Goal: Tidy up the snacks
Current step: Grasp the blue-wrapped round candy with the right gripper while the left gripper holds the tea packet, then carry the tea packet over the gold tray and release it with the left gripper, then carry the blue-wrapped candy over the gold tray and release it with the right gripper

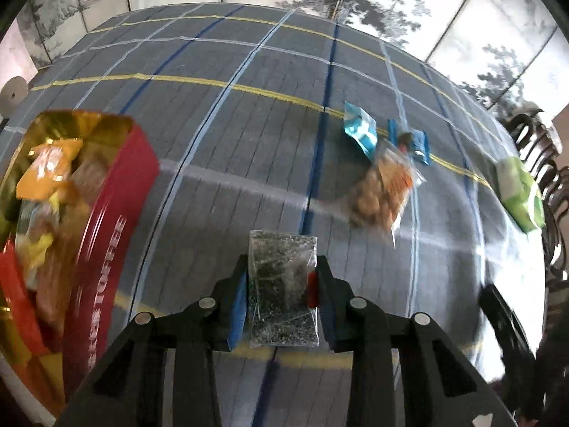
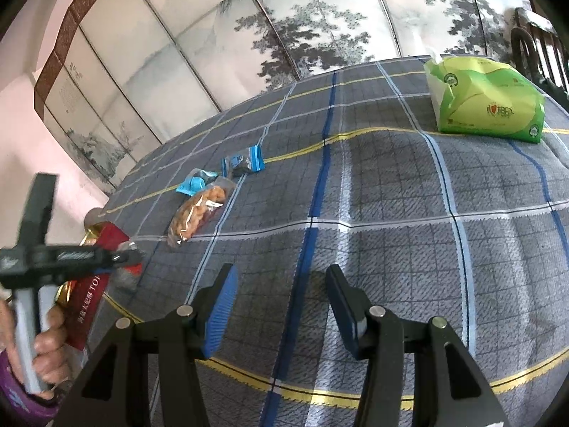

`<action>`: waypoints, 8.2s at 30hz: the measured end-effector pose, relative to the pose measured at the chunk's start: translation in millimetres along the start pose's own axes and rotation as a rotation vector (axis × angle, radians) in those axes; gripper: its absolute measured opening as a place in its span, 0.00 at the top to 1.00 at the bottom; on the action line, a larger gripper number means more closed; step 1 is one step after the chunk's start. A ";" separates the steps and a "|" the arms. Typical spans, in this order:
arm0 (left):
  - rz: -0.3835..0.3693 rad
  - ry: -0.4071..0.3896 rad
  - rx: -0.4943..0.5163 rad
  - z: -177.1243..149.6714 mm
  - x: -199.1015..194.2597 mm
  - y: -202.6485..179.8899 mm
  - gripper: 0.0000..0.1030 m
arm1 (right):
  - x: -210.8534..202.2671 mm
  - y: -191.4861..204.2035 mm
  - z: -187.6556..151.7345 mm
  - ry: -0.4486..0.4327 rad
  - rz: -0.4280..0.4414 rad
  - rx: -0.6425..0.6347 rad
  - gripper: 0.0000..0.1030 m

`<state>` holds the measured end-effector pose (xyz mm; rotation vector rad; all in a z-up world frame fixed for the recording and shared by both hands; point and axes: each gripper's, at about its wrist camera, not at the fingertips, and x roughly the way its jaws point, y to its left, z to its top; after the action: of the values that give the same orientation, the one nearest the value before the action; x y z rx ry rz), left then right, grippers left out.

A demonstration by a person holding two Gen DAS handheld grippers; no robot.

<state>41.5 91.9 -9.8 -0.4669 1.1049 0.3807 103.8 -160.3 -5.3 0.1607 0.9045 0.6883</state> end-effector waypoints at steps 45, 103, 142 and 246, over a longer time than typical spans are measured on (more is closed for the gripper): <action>-0.018 -0.041 0.103 -45.9 -48.4 -3.3 0.70 | 19.9 36.9 21.6 -0.011 -0.205 -0.145 0.68; 0.137 -0.176 -0.029 -62.7 -129.2 136.2 0.70 | 23.0 32.9 3.0 0.014 -0.294 -0.141 0.67; 0.096 -0.087 0.059 -7.6 -64.5 152.5 0.63 | 23.1 32.1 3.4 0.018 -0.292 -0.140 0.66; 0.433 -0.226 -0.065 -99.5 -121.4 245.2 0.25 | 130.3 409.4 -31.9 0.232 0.261 -0.494 0.64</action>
<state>-208.7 237.2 22.8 -0.2300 0.9702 0.8316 -62.9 232.5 54.0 -0.2507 0.9146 1.1705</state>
